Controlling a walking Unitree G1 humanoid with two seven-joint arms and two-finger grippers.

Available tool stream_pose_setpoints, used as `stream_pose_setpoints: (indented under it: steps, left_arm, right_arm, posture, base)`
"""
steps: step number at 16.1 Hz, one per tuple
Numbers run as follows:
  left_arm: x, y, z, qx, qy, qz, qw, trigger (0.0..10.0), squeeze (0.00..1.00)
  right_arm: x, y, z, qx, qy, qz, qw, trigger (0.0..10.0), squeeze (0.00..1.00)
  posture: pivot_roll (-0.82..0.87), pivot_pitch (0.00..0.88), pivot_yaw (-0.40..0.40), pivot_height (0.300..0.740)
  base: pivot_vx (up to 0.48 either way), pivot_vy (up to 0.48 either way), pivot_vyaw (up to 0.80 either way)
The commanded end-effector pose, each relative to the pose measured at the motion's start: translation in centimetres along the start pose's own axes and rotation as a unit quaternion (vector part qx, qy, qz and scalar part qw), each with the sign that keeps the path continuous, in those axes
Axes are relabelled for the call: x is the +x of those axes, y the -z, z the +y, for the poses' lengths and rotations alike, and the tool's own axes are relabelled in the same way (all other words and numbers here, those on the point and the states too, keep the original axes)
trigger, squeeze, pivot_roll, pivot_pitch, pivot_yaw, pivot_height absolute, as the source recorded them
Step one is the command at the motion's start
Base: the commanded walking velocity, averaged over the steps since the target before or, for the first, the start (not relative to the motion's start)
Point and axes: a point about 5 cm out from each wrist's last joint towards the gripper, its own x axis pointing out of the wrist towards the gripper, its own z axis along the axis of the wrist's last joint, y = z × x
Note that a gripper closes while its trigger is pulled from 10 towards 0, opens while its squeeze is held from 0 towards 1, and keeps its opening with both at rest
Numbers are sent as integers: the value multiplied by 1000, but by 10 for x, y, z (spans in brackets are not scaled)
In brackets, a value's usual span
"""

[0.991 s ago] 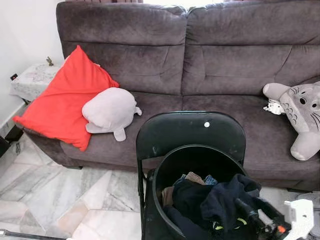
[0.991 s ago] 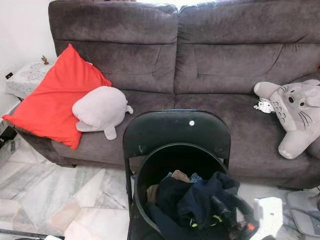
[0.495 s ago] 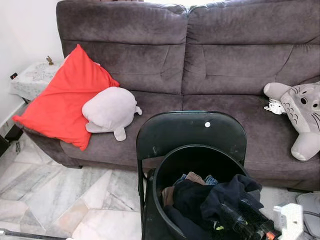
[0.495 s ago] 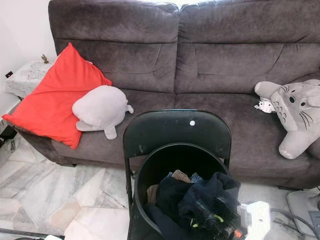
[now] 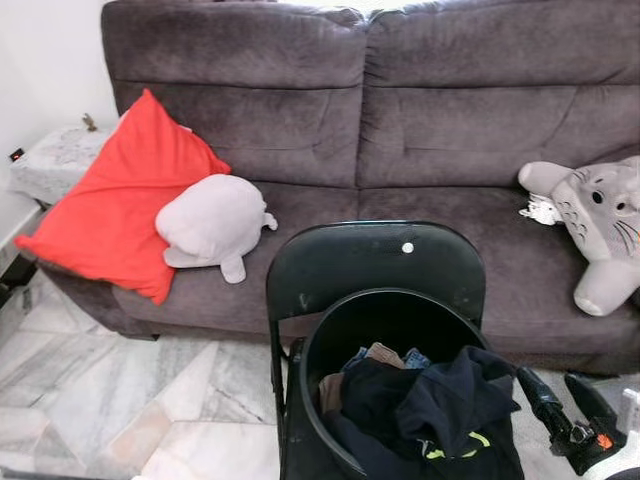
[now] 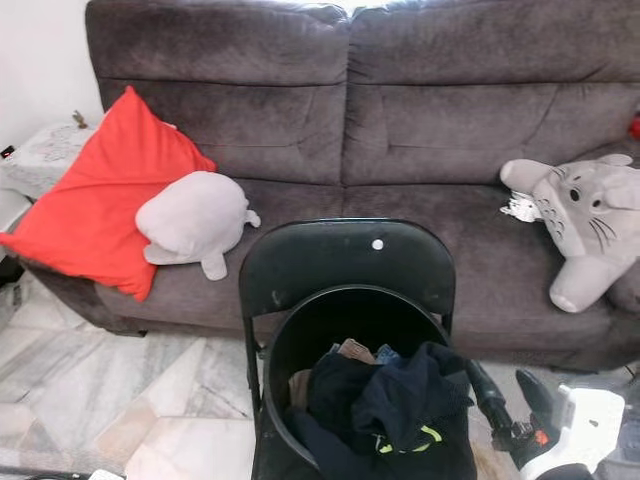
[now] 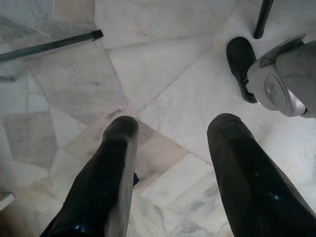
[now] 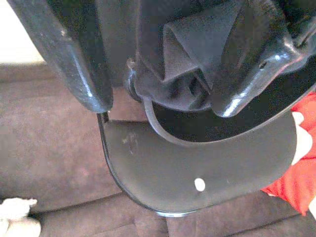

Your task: Hang hanger

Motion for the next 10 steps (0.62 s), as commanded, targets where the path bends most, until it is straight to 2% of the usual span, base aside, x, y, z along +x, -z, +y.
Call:
stream_pose_setpoints:
  steps: [1, 4, 10]
  left_arm:
    - [-2, 8, 5, 6, -5, 16, 1000, 10000, 0]
    - [-2, 9, 5, 7, -6, 17, 1000, 10000, 0]
    - [-2, 9, 5, 8, -6, 17, 1000, 10000, 0]
  right_arm:
    - [0, 10, -3, 16, -3, 22, 1000, 10000, 0]
    - [0, 23, 2, 18, -18, 51, 998, 10000, 0]
    - [2, 31, 13, 30, -56, 63, 996, 10000, 0]
  posture:
    - [-101, 99, 87, 740]
    - [-102, 99, 90, 740]
    - [-100, 98, 92, 740]
  base:
    - [0, 0, 0]
    - [0, 0, 0]
    - [0, 0, 0]
